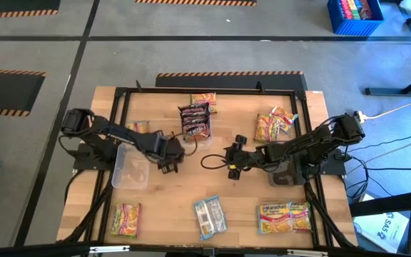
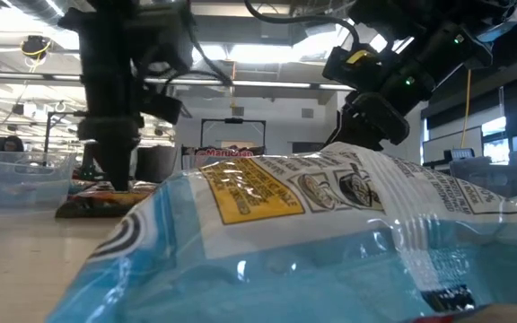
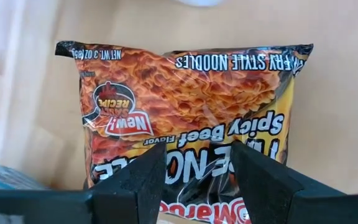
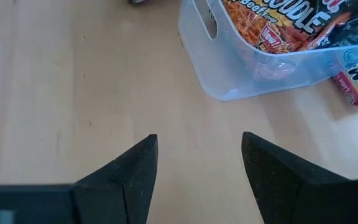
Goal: Sort Maruchan noodles
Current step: Put the black noodle pack into the right transparent bin
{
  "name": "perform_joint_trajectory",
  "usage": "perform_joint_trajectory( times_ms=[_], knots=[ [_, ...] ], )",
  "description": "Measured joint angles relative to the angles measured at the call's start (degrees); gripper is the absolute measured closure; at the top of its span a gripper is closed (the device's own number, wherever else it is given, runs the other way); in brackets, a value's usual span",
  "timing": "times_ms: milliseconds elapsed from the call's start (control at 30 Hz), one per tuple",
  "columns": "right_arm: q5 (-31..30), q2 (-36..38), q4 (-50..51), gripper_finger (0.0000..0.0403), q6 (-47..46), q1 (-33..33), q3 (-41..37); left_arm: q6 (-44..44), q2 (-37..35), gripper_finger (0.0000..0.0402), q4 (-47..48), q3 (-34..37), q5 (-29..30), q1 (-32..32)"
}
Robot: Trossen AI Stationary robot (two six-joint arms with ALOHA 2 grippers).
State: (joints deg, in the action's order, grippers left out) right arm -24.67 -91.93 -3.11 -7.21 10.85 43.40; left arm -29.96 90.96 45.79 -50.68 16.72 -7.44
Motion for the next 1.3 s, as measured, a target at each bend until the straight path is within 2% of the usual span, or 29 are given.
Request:
perform_joint_trajectory(
  times_ms=[200,333,600,767,867,1000,1067,1233,1300],
  knots=[
    [4.9,0.0,-0.1,0.0187,-5.0,1.9,0.0,-2.9,0.1,0.0221,-7.5,0.1,-0.6,-7.8],
    [4.8,0.0,-0.4,0.0187,-6.6,5.8,0.0,-4.4,0.3,0.0221,-13.4,0.2,1.1,-12.8],
    [2.9,0.0,-6.3,0.0187,-5.9,10.3,0.1,-1.2,2.8,0.022,-27.0,0.3,2.4,-19.7],
    [3.3,0.0,-6.5,0.0187,-6.0,10.6,0.1,-7.9,0.8,0.022,-24.5,-1.0,2.0,-21.4],
    [3.3,0.0,-7.3,0.0187,-6.0,10.5,0.1,-11.0,-1.2,0.022,-21.4,-2.3,-0.8,-22.2],
    [1.2,0.0,-13.3,0.0187,-6.0,10.1,0.1,-15.0,-2.9,0.022,-19.6,-2.6,-2.1,-24.8],
    [1.1,0.1,-16.7,0.0187,-6.0,9.9,0.1,-16.3,-2.8,0.022,-20.0,-2.6,-0.6,-26.6],
    [1.8,-3.7,-25.2,0.0187,-7.3,8.1,0.0,-16.6,-0.8,0.022,-21.5,-0.8,8.4,-29.8],
    [3.4,-5.8,-27.2,0.0187,-9.0,7.1,0.2,-16.6,1.0,0.022,-21.6,-0.6,9.3,-30.0]
  ],
)
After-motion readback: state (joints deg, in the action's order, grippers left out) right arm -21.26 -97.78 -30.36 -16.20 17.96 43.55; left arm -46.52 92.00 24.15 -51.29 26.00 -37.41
